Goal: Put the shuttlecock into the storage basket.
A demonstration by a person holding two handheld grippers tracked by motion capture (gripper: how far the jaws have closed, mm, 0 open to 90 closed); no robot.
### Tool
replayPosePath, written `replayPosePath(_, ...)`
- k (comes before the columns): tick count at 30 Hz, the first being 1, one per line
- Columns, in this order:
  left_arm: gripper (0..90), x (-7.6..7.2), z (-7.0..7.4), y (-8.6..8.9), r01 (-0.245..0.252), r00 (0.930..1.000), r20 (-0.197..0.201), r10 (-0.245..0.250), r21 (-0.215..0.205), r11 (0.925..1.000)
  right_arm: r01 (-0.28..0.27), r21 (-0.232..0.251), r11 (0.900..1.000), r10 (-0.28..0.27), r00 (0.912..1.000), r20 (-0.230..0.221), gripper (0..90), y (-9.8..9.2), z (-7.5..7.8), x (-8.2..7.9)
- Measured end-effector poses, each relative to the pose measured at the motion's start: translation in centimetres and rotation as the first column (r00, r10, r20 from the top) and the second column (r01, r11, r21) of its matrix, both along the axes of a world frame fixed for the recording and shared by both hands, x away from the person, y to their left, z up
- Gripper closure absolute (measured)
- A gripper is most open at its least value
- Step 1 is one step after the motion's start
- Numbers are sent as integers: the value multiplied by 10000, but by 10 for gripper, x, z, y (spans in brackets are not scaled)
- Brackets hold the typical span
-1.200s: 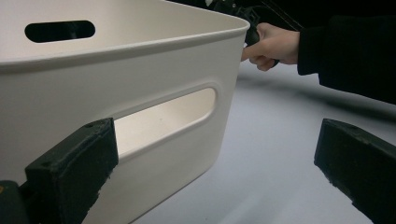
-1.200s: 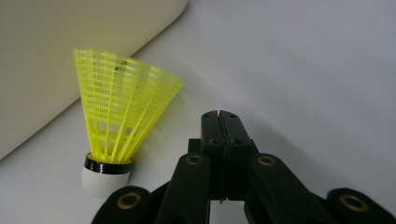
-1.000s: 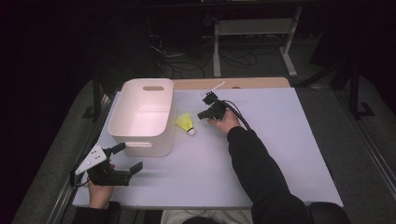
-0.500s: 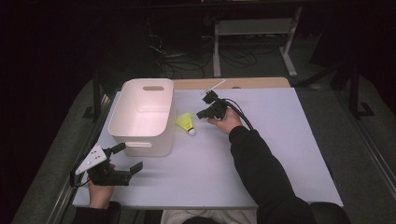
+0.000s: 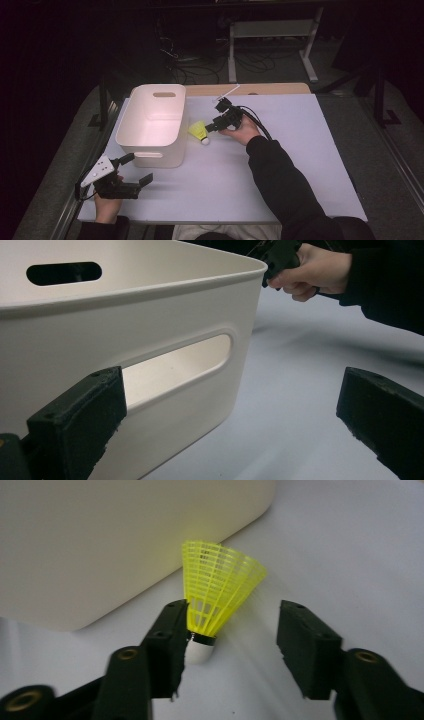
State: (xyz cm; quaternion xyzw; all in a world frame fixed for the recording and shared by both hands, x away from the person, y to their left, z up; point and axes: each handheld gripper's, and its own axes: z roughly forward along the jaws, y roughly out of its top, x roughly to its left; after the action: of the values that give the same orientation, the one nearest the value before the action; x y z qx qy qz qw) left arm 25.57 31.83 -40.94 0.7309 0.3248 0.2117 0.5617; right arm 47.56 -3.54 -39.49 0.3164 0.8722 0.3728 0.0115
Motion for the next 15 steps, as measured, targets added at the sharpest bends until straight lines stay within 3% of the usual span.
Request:
replayPosePath(7,0,0,0,0,-5,10000,-5,5,-23,10000,-30,-274,9996,35,9998,177,157,1,7,-7)
replayPosePath(11,0,0,0,0,-22,10000,-8,22,-90,10000,-64,-368,9993,74,9996,264,110,1,9,-9)
replayPosePath(15,0,0,0,0,-20,10000,-3,20,-78,10000,-85,-462,9989,98,9996,271,9,1,10,-10)
